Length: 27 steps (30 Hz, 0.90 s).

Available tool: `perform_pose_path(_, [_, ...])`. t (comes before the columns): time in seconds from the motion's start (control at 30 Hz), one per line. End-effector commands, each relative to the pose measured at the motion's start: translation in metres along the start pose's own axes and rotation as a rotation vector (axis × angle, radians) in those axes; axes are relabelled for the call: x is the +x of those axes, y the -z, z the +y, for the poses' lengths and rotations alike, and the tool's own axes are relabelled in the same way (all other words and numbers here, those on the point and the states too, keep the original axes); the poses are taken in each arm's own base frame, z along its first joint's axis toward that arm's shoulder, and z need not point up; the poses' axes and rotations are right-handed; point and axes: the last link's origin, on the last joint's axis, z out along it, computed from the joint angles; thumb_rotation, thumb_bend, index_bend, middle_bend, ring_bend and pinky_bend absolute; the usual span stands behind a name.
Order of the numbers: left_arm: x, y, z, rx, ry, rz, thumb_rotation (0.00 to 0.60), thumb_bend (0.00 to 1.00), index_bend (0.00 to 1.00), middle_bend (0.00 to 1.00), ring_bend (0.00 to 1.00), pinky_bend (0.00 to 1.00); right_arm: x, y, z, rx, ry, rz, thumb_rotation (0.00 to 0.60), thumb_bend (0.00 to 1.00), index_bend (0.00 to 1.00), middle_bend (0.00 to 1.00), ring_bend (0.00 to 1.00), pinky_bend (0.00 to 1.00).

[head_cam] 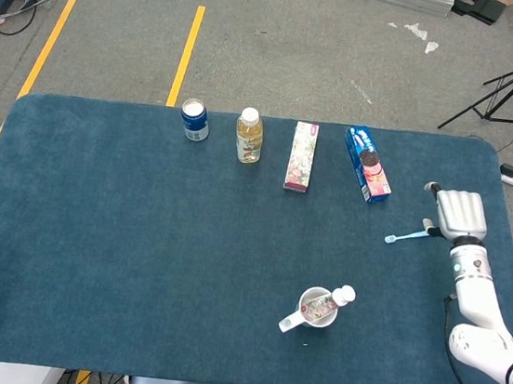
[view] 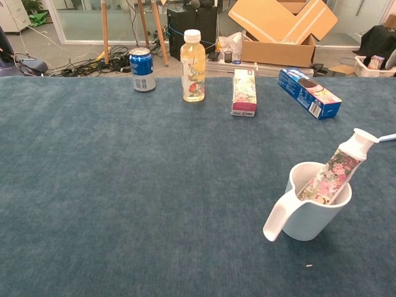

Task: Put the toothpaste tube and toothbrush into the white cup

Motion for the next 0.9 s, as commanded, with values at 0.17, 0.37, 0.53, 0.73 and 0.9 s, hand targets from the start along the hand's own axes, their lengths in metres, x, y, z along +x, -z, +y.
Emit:
perform_pose_path(0.17, [0.000, 0.000, 0.000, -0.001, -0.002, -0.004, 0.600, 0.00, 0.38, 0.14, 0.16, 0.18, -0.023, -0.021, 0.006, -0.021, 0.074, -0.002, 0.600, 0.21, 0.38, 0.77, 0.77, 0.80])
perform_pose_path(0.37, [0.000, 0.000, 0.000, -0.001, -0.001, -0.004, 0.600, 0.00, 0.39, 0.14, 0.16, 0.18, -0.041, -0.028, 0.007, -0.004, 0.064, -0.077, 0.600, 0.21, 0.39, 0.80, 0.78, 0.80])
perform_pose_path(0.53, [0.000, 0.000, 0.000, -0.001, 0.000, -0.006, 0.600, 0.00, 0.39, 0.14, 0.16, 0.18, -0.051, -0.031, 0.003, 0.019, 0.071, -0.124, 0.600, 0.21, 0.41, 0.80, 0.78, 0.80])
perform_pose_path(0.73, [0.000, 0.001, 0.000, -0.001, 0.001, -0.006, 0.600, 0.00, 0.39, 0.14, 0.16, 0.18, -0.057, -0.034, -0.004, 0.041, 0.072, -0.141, 0.600, 0.21, 0.44, 0.79, 0.78, 0.80])
perform_pose_path(0.9, [0.000, 0.001, 0.000, -0.001, 0.001, -0.007, 0.600, 0.00, 0.39, 0.14, 0.16, 0.18, -0.060, -0.035, -0.006, 0.049, 0.082, -0.150, 0.600, 0.21, 0.47, 0.79, 0.78, 0.80])
